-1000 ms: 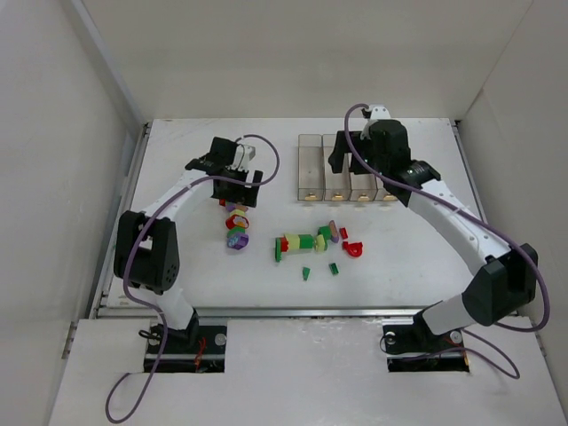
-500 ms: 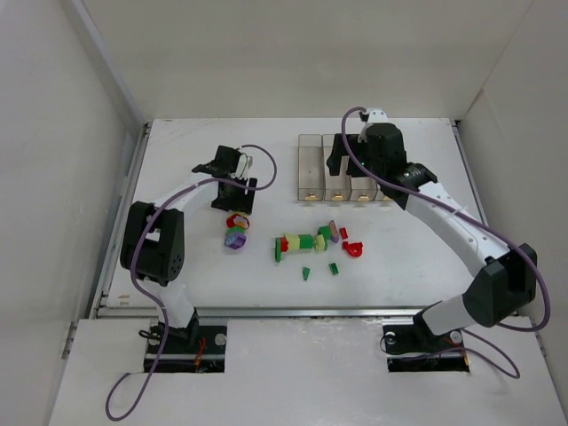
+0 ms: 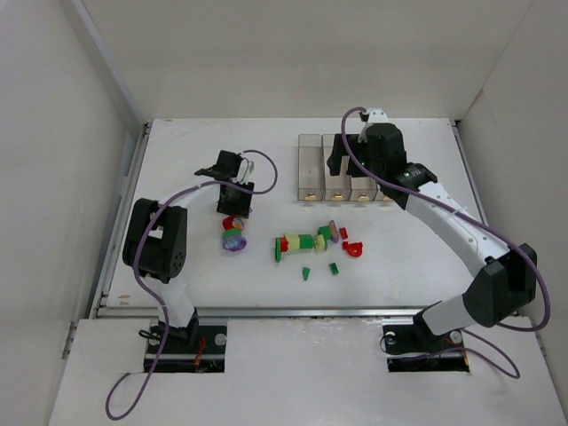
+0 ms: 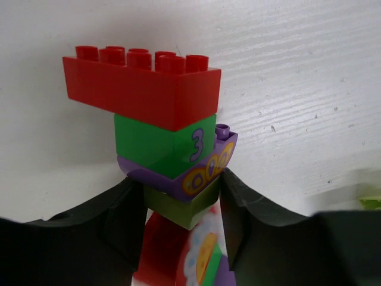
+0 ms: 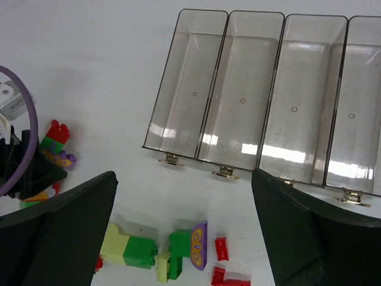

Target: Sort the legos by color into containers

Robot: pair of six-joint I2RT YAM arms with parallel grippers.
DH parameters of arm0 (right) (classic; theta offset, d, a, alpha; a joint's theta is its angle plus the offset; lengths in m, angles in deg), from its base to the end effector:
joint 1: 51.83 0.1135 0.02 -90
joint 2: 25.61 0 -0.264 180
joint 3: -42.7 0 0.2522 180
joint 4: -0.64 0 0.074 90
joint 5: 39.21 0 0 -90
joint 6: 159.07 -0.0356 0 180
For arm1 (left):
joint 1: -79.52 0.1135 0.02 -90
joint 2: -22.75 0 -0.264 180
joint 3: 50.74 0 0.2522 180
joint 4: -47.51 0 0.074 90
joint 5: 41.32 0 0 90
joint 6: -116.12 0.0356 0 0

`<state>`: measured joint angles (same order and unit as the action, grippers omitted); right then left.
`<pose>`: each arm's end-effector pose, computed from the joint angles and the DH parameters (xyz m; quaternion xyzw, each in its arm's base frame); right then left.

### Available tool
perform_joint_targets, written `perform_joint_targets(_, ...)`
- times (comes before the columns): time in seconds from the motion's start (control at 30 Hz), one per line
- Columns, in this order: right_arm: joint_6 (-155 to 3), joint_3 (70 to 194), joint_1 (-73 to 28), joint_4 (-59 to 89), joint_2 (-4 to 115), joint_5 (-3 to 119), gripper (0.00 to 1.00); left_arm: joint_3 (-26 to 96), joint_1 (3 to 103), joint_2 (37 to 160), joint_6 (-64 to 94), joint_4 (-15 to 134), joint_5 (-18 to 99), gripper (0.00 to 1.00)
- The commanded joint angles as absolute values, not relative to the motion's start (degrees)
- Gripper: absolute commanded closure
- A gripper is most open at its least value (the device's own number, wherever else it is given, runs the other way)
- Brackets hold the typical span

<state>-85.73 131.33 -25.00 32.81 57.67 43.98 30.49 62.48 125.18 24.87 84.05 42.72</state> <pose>0.3033 0.1487 0.3499 -0.0444 0.8497 0.1467 0.5044 0.3530 -0.1121 0.1876 0.1461 0.9483 -0.0934 0.2660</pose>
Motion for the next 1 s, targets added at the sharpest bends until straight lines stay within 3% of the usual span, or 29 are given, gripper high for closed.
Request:
perform_joint_targets(0.0, -85.15, 132.13, -24.41, 30.83, 57.27, 42.79, 0.00, 29.91, 62.38, 125.23, 25.25, 83.33, 42.44, 0.62)
perform_joint_targets(0.3, -83.31, 133.54, -24.41, 31.36, 56.04, 42.26, 0.00, 28.68, 61.85, 119.69, 29.72, 82.80, 40.69, 0.73)
perform_joint_targets(0.4, -82.08, 134.59, -24.41, 31.36, 56.04, 44.28, 0.00, 28.68, 61.33, 118.38, 32.97, 82.80, 40.07, 0.82)
perform_joint_targets(0.5, -81.37, 135.12, -24.41, 30.84, 56.04, 46.56, 0.00, 28.15, 60.62, 116.71, 37.96, 81.57, 39.54, 1.00)
perform_joint_targets(0.63, -79.27, 136.69, -25.11, 30.83, 56.91, 53.75, 0.00, 26.57, 59.30, 112.23, 47.88, 78.15, 38.84, 1.00)
perform_joint_targets(0.97, -80.22, 143.19, -27.66, 28.55, 60.25, 85.14, 0.00, 28.86, 59.30, 99.49, 76.81, 82.98, 19.95, 1.00)
